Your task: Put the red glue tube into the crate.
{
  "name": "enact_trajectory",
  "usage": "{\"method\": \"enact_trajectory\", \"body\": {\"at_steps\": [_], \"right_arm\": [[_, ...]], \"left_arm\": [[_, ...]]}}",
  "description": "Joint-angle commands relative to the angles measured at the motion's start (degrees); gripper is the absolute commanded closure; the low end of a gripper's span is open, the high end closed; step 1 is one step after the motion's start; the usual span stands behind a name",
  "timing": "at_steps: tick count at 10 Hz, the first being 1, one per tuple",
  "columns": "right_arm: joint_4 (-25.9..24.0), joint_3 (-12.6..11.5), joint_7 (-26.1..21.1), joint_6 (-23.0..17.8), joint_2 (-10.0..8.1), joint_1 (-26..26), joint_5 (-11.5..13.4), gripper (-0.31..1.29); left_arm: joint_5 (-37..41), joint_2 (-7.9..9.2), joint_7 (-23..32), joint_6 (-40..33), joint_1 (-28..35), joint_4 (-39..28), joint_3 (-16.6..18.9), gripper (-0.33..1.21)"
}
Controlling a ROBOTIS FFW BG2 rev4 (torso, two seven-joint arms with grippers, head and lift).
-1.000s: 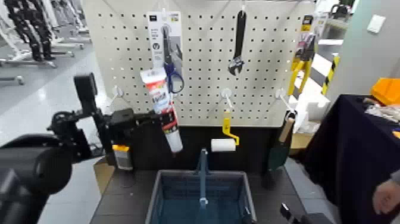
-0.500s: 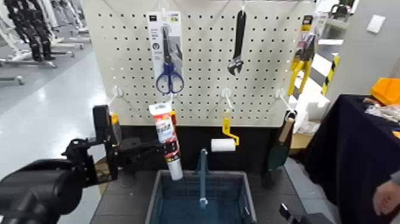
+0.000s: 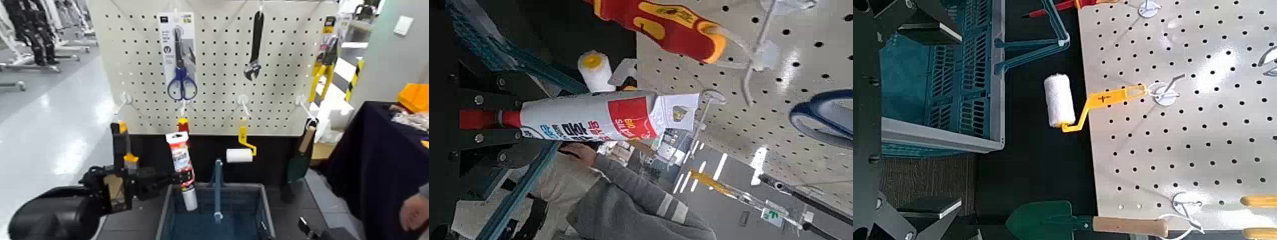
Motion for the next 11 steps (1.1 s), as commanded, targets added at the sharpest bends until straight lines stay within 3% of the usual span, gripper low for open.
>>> {"method": "enact_trajectory", "body": {"at_steps": [1, 5, 11], "right_arm": [[0.34, 0.00, 0.42, 0.00, 0.02, -0.31, -0.21, 0.17], [0.52, 0.09, 0.60, 0.00, 0.02, -0.40, -0.56, 0.17], [0.78, 0.00, 0.86, -0.35, -0.07, -0.57, -0.74, 0.18]], "left_arm": [[-2.86, -0.44, -0.38, -0.43, -0.22, 2.22, -0.35, 1.18], [-7.69, -0.53, -0.46, 0.54, -0.48, 2.57, -2.19, 1.18], [-9.01, -0.70, -0.20, 0.01, -1.10, 5.12, -3.69, 1.18]]}}
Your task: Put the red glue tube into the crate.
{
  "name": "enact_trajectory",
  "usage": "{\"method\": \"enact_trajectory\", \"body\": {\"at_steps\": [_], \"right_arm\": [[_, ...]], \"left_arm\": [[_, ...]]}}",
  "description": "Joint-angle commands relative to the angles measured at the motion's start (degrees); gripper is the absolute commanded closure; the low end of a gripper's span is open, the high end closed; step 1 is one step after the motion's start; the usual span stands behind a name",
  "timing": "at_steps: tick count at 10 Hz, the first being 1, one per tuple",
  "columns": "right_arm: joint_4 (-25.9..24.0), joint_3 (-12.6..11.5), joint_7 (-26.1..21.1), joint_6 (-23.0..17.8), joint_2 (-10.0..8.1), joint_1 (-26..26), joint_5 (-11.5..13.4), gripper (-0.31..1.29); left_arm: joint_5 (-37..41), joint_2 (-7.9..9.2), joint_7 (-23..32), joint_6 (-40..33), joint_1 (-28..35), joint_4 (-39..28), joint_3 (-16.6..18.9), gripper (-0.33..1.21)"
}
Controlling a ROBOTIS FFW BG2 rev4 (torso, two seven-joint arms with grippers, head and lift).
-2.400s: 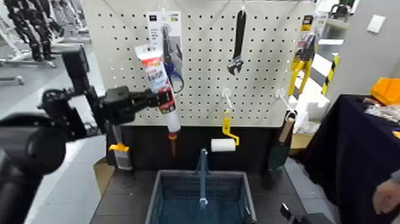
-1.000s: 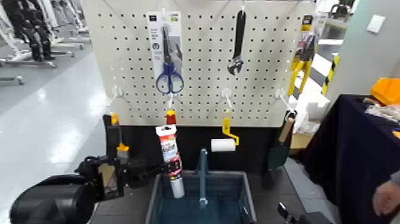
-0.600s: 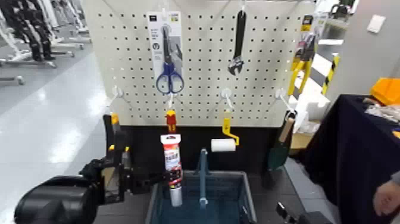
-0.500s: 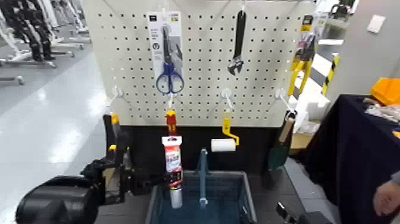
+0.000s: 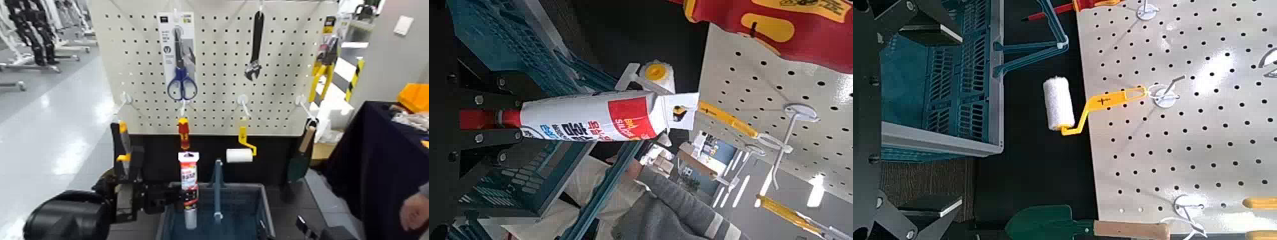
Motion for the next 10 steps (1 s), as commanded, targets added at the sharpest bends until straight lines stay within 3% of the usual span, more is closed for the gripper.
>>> {"method": "enact_trajectory", "body": {"at_steps": [1, 6, 7, 8, 9, 10], "right_arm": [[0.11, 0.00, 0.02, -0.13, 0.02, 0.00, -0.01, 0.18], [0.20, 0.00, 0.10, -0.31, -0.07, 0.00, -0.27, 0.18], [0.20, 0.00, 0.10, -0.31, -0.07, 0.00, -0.27, 0.18], [0.20, 0.00, 0.10, -0.31, -0.07, 0.00, -0.27, 0.18], [0.20, 0.00, 0.10, -0.39, -0.16, 0.00, -0.27, 0.18], [0.20, 0.00, 0.10, -0.39, -0.16, 0.00, -0.27, 0.18]], "left_arm": [[-0.90, 0.04, 0.19, -0.11, -0.18, 0.46, -0.48, 1.18], [-1.77, 0.04, 0.28, 0.07, -0.53, 0.73, -1.27, 1.18], [-1.86, 0.04, 0.46, 0.42, -0.62, 0.73, -1.27, 0.99], [-1.42, 0.04, 0.54, -0.02, -0.62, 0.55, -1.01, 0.15], [-1.25, 0.04, 0.46, -0.02, -0.62, 0.55, -0.83, -0.17], [-1.07, 0.13, 0.46, -0.20, -0.70, 0.46, -0.83, -0.16]]}}
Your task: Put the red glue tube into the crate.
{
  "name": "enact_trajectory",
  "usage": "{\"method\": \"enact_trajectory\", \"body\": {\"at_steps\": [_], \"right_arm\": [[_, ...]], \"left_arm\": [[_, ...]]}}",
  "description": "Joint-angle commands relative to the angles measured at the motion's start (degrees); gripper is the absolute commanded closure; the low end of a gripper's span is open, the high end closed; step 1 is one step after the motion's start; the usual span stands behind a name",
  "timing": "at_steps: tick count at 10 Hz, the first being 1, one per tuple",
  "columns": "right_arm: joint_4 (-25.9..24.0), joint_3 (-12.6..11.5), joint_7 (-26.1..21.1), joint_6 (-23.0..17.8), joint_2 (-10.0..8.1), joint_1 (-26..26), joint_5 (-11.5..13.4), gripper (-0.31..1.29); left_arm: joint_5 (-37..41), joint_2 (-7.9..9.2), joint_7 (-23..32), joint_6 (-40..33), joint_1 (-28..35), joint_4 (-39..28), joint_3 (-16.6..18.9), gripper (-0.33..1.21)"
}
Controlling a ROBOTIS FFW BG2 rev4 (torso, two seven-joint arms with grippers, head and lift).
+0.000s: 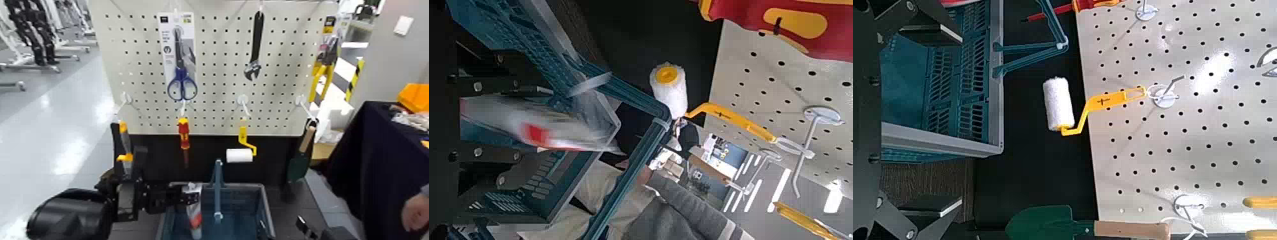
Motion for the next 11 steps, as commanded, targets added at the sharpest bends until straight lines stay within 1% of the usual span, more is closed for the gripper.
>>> {"method": "enact_trajectory", "body": {"at_steps": [1, 5, 6, 7, 8, 9, 10, 11], "right_arm": [[0.09, 0.00, 0.00, -0.05, -0.05, 0.00, 0.00, 0.18], [0.09, 0.00, 0.00, -0.05, -0.13, 0.00, -0.09, 0.18], [0.09, 0.00, 0.00, -0.22, -0.13, 0.09, -0.09, 0.18], [0.09, -0.09, 0.00, -0.40, -0.22, 0.09, -0.09, 0.18], [0.09, -0.09, 0.00, -0.49, -0.31, 0.09, -0.09, 0.18], [0.00, -0.09, -0.09, -0.75, -0.22, 0.18, -0.09, 0.18], [0.00, -0.09, -0.09, -0.75, -0.13, 0.18, 0.00, 0.18], [0.00, -0.09, -0.09, -1.01, -0.13, 0.18, 0.09, 0.18]], "left_arm": [[0.58, 0.00, 0.04, -0.31, 0.01, -0.20, 0.43, -0.16], [0.58, 0.00, 0.04, -0.57, 0.09, -1.43, 0.95, -0.16], [0.58, -0.18, 0.39, -0.66, 0.36, -2.66, 1.75, -0.16], [0.23, 0.00, 1.44, -0.66, 1.24, -5.30, 2.27, -0.16], [-1.44, 0.00, 3.38, -0.04, 2.91, -10.05, 3.85, -0.16], [-2.85, 0.00, 6.45, 0.75, 5.54, -15.93, 5.35, -0.16], [-5.40, -0.35, 10.41, 1.98, 8.71, -22.61, 6.76, -0.16], [-6.89, -0.70, 12.69, 2.86, 10.90, -26.75, 7.72, -0.16]]}}
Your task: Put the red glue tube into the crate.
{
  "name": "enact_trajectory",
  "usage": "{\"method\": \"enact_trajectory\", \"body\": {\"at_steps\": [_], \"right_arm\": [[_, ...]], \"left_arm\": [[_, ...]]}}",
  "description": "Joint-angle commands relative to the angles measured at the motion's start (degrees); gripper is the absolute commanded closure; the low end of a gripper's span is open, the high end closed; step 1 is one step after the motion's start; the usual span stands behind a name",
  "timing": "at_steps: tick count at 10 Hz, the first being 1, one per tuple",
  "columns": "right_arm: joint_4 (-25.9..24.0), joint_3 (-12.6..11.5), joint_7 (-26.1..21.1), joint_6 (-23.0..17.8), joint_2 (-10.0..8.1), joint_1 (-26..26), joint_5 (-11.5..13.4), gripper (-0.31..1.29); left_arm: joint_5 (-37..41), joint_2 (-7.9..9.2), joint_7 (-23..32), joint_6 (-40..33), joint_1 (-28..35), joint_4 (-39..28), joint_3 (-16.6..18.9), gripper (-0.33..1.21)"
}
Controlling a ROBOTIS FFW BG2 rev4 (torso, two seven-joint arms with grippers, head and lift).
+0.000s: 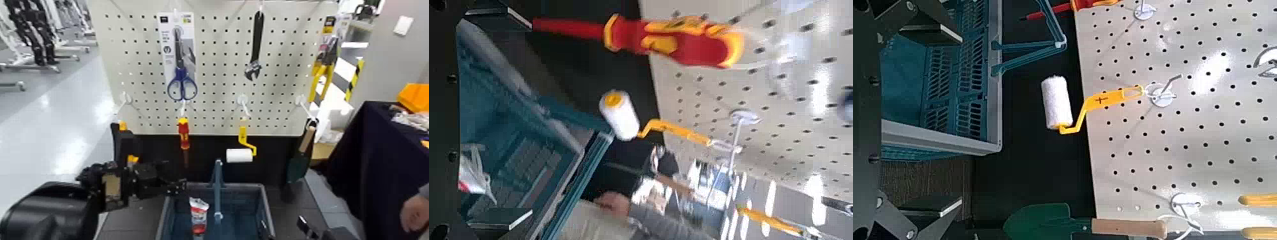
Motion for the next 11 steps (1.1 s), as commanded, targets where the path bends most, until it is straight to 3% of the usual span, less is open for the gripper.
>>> {"method": "enact_trajectory", "body": {"at_steps": [1, 4, 7, 8, 10, 11], "right_arm": [[-0.14, 0.00, -0.07, -0.35, -0.07, 0.02, 0.15, 0.18], [-0.14, -0.17, -0.34, -0.53, -0.16, 0.37, 0.32, 0.18], [-0.14, -0.53, -1.57, -2.20, -0.07, 1.78, 1.73, 0.18], [-0.14, -0.26, -3.68, -3.60, 0.02, 2.66, 2.70, 0.18], [-0.14, 0.00, -6.93, -6.15, 0.19, 4.42, 4.54, 0.19], [-0.14, 0.09, -8.78, -8.26, 0.37, 5.47, 6.04, 0.19]], "left_arm": [[-3.27, -1.19, 6.97, 1.56, 7.43, -12.51, 3.25, -0.16], [-5.90, -5.94, 23.76, -6.79, 21.84, -23.58, 7.38, -0.16], [-8.98, -13.85, 35.53, -17.87, 35.64, -27.27, 8.87, -0.14], [-11.26, -15.52, 37.38, -21.56, 38.63, -27.45, 8.61, -0.14], [-11.88, -16.83, 39.84, -24.37, 43.11, -27.89, 8.34, -0.10], [-11.79, -16.48, 44.41, -26.57, 45.49, -28.33, 6.94, -0.10]]}}
